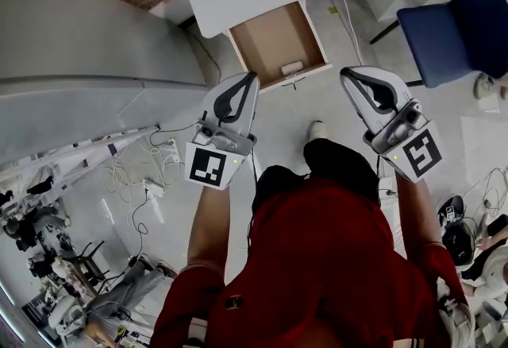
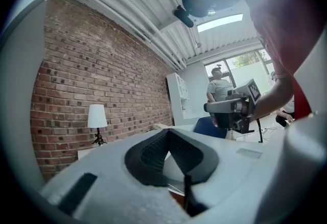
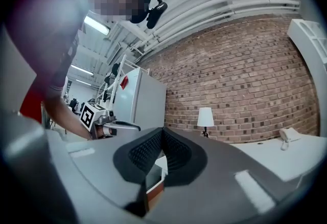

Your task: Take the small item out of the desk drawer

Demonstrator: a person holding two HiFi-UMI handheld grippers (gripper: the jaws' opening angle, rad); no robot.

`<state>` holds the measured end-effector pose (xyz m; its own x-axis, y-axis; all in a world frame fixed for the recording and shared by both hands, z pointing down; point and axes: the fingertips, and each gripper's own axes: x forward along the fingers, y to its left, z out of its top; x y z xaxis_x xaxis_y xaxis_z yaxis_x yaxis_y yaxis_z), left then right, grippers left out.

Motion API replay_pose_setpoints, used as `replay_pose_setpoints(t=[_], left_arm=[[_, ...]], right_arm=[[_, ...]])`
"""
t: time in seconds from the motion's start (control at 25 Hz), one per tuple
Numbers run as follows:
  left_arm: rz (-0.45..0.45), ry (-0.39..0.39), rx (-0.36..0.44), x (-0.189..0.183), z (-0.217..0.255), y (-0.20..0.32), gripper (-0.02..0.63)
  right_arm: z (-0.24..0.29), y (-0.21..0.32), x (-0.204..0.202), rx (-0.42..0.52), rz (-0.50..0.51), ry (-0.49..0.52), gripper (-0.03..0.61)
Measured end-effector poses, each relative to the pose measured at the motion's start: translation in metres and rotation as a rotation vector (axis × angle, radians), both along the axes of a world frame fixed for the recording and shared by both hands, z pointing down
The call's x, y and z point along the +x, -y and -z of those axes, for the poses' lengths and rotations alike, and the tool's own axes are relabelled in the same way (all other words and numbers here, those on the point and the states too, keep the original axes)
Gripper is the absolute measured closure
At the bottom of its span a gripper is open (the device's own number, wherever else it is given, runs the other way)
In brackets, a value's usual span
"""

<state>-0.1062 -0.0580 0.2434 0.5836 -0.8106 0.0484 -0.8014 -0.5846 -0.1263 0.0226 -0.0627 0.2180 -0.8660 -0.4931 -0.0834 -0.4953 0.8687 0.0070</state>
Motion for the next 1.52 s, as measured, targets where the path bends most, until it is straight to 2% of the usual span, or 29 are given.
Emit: replay_pose_setpoints(t=[0.52, 1.04, 1.52], left_arm=[[-0.105, 0.111, -0.118, 0.016, -0.076, 0.062, 0.607], [-0.3, 0.226, -0.239, 0.017, -0.177, 0.104, 0.607], [-0.477, 0.342, -0.411, 0.027, -0.297, 0.125, 0.607]], right_arm=[[-0.05, 0.056, -0.003, -0.048, 0.0, -0.011, 0.568], [-0.101, 0.081, -0.016, -0.091, -0.072, -0.063, 0.566], [-0.155, 0.101, -0.016, -0.126, -0.12, -0.108, 0.568]])
